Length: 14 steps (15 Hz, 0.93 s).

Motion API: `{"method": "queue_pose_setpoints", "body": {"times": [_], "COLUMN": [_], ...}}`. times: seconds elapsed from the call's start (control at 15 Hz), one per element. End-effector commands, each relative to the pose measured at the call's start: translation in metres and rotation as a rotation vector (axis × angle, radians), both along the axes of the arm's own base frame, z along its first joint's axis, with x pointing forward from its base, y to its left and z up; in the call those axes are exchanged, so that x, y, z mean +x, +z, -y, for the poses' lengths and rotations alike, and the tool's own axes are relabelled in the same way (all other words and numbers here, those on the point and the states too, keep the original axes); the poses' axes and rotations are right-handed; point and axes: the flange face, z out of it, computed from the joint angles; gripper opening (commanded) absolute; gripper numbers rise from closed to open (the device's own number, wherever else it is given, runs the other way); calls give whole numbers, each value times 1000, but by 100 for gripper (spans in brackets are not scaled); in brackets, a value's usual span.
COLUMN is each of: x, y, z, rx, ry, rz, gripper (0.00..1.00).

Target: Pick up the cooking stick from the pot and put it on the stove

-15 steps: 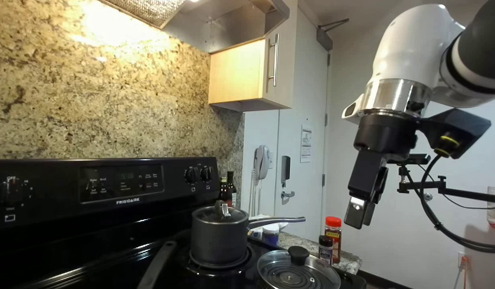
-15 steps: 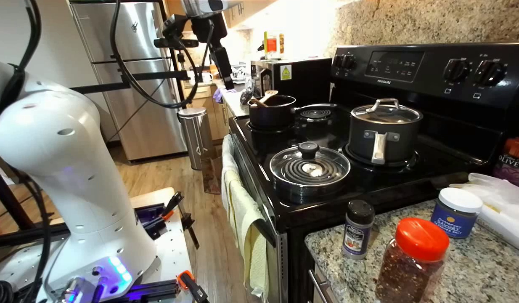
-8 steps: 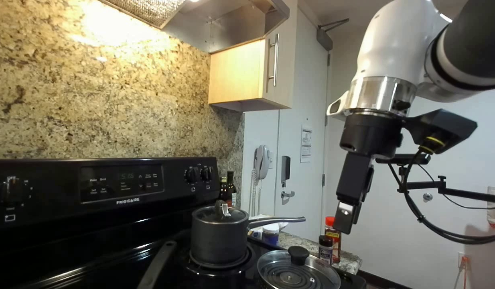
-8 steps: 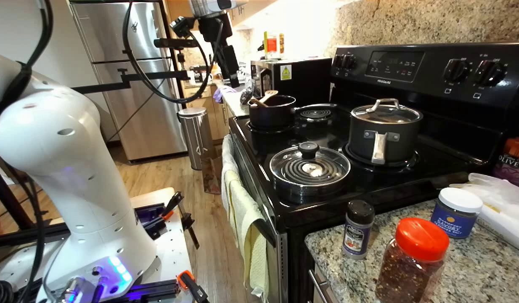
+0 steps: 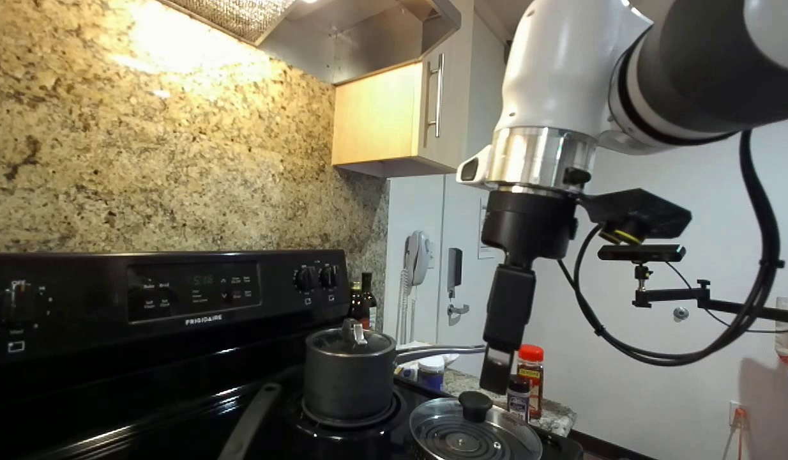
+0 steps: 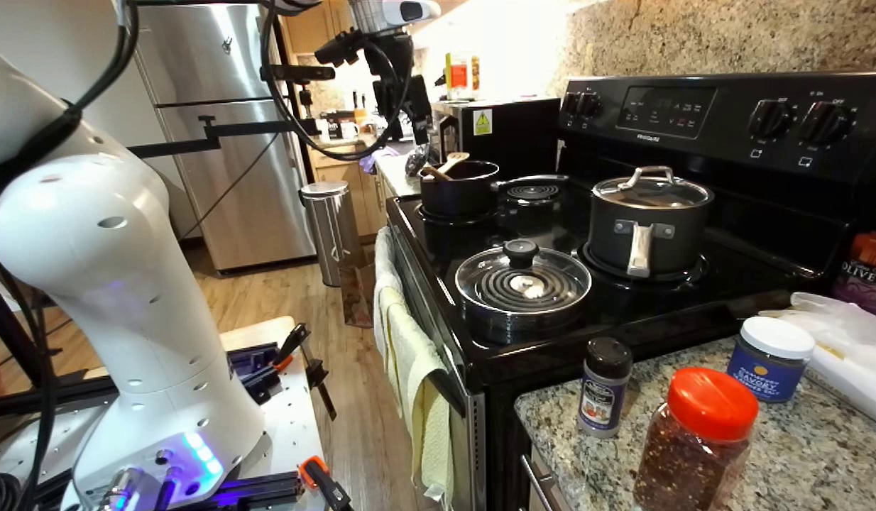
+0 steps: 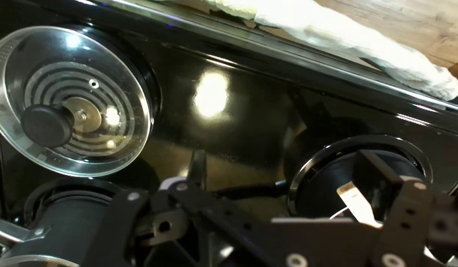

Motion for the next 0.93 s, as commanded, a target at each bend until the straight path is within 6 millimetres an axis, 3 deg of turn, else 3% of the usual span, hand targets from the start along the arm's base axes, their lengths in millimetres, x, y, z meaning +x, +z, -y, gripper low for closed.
{"method": "queue_pose_setpoints", "body": {"times": [0.0, 0.4, 0.73, 0.8, 0.87], "x": [29, 53, 55, 55, 50], "y": [-3, -2, -7, -6, -8], "z": [-24, -79, -128, -133, -122], "rx": [-71, -127, -116, -112, -97], "ry": [120, 298, 435, 444, 393], "rz": [-33, -32, -61, -62, -45], "gripper": [100, 100, 100, 100, 100]}}
